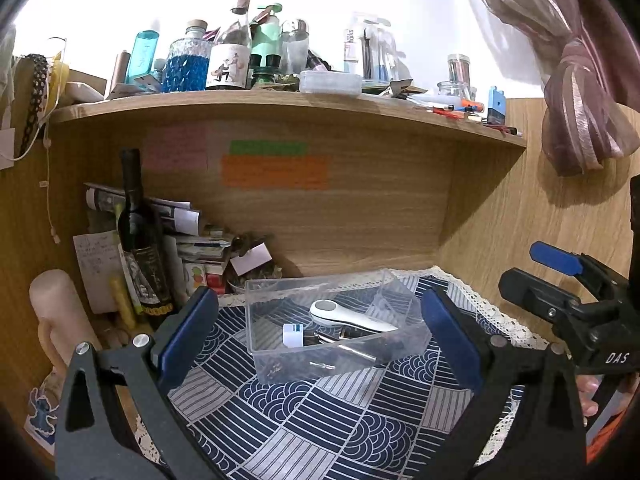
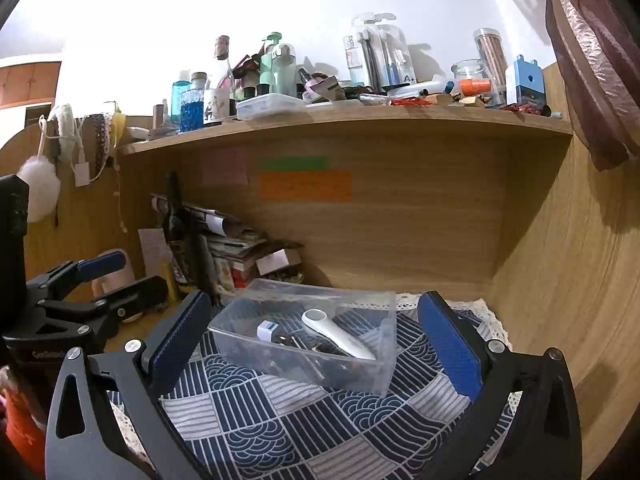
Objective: Organize rigid objects
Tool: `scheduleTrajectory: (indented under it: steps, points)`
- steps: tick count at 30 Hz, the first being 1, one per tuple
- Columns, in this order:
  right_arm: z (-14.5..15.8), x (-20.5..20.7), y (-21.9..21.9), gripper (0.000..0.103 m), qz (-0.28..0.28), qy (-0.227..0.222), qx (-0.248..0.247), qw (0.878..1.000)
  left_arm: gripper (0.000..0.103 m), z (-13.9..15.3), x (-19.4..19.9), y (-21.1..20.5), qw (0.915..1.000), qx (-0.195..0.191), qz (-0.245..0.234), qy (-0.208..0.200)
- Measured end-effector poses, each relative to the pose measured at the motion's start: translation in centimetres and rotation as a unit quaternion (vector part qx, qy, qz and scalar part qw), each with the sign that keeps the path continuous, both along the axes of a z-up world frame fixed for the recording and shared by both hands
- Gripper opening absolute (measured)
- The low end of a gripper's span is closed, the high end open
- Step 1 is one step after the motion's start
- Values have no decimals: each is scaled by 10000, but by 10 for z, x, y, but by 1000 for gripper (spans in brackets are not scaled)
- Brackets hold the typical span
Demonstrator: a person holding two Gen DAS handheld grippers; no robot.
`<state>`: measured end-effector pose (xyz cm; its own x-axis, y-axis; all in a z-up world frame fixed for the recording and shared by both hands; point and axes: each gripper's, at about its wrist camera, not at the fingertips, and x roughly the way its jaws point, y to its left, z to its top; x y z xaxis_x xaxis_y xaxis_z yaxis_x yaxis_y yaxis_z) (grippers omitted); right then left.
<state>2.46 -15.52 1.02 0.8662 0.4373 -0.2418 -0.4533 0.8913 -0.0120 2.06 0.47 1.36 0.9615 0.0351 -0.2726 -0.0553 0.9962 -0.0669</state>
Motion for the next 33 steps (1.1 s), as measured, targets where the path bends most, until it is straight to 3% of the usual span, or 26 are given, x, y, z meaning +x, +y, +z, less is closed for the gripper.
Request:
scheduleTrajectory:
  steps: [33]
  points:
    - [-3,-1,2,103,164,11,-1,9999,103,-2,3,0,10000,-38,-64,34]
